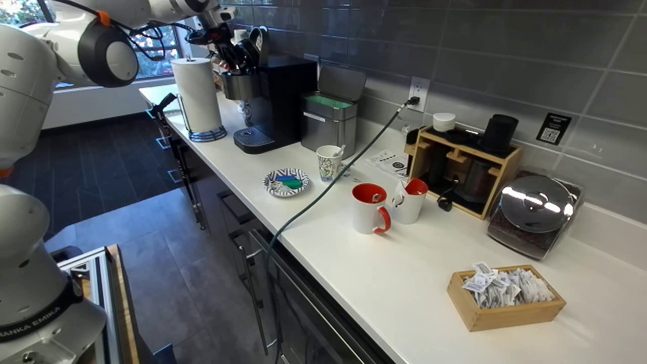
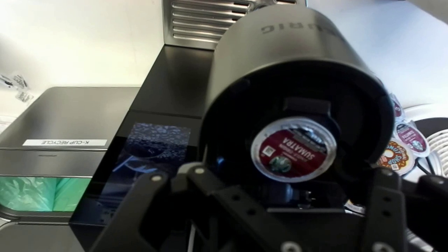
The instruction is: Pick up the small cup from the coffee marker and put it on the counter
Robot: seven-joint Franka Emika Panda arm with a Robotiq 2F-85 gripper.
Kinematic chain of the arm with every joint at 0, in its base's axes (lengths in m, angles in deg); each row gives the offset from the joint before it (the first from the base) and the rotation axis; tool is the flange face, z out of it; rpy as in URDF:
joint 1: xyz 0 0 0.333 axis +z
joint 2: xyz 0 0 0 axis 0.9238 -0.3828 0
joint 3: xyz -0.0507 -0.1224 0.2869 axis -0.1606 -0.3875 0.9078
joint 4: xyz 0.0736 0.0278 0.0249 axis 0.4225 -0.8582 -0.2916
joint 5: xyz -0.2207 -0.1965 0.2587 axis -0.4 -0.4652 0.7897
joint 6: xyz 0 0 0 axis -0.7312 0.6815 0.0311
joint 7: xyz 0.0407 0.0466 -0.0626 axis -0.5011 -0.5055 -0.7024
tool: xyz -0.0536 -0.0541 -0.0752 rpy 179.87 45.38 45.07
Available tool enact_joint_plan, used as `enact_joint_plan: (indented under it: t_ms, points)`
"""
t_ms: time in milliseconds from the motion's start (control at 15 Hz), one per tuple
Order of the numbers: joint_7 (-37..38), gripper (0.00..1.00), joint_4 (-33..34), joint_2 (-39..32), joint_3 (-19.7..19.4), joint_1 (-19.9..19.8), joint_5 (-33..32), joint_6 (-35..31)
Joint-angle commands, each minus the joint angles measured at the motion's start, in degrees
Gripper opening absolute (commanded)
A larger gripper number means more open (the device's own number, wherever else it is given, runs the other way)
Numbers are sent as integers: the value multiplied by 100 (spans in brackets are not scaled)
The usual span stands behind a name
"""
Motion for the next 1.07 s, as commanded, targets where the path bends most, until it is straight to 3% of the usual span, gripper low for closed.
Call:
enact_joint_plan:
  t_ms: [0, 133, 200, 267, 333, 533, 1000]
  points:
    - [-104, 80, 333, -240, -21, 12, -42, -23]
    - [-155, 78, 407, -276, -17, 10, -33, 14]
    - [-197, 62, 438, -289, -17, 11, -30, 28]
    - [-228, 53, 478, -302, -19, 14, -29, 44]
    - [-266, 53, 511, -314, -13, 10, -19, 37]
    - [-327, 30, 639, -343, 14, 36, -7, 61]
    - [-483, 28, 728, -174, 1, 186, -78, 205]
